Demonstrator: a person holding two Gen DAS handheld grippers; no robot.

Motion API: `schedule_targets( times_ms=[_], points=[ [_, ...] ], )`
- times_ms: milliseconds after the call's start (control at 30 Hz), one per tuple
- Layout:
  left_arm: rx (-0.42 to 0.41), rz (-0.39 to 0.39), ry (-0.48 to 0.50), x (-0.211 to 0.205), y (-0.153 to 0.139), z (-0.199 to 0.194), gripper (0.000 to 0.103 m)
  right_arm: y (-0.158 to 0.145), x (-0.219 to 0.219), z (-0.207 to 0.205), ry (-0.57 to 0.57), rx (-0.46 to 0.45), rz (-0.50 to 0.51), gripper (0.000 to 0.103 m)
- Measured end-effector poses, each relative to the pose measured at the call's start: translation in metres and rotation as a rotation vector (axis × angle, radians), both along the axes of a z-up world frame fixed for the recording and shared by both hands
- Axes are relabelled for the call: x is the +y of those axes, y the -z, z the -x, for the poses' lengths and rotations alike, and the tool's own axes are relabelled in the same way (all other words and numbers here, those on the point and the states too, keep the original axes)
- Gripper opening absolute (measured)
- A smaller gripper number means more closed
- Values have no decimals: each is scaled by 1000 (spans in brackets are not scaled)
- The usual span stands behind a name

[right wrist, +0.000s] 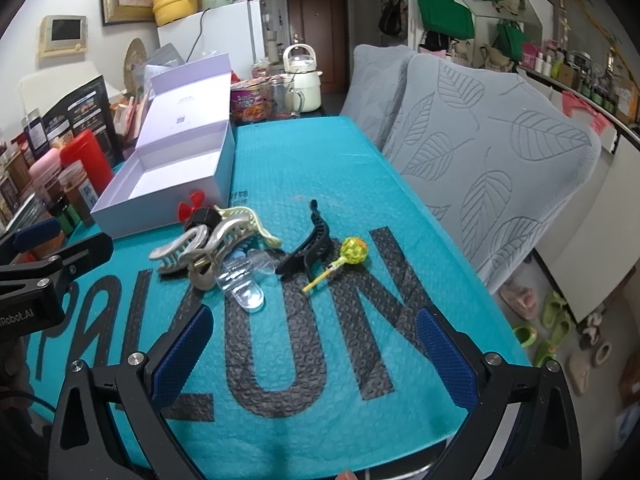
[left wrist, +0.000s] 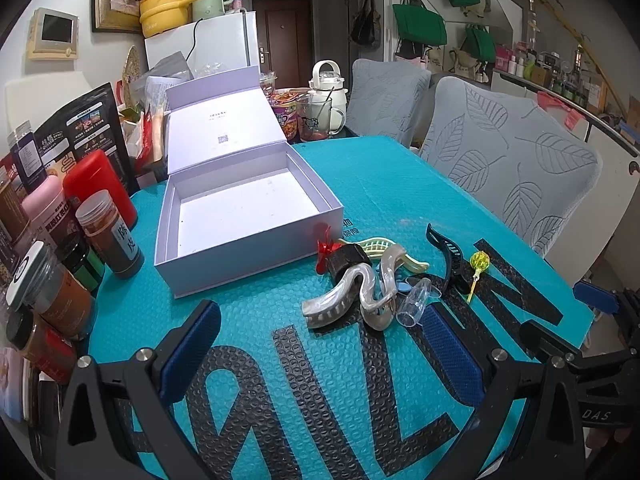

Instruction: Organize rigid objects

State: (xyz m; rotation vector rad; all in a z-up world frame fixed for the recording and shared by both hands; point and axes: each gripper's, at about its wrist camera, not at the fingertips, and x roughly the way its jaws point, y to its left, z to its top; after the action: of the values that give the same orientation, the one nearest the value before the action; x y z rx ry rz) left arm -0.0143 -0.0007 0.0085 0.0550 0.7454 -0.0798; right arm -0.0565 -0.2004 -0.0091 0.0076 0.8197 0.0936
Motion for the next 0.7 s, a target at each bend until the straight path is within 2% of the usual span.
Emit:
schedule_targets(
  times_ms=[233,700],
  points=[
    [8,12,-11,-1,2,-1,103,3,-1,-1,-16,-1,-26,103],
    [1,5,-36,1,3,-2,103,1,4,-8,-45,-19,-4,103]
  ],
)
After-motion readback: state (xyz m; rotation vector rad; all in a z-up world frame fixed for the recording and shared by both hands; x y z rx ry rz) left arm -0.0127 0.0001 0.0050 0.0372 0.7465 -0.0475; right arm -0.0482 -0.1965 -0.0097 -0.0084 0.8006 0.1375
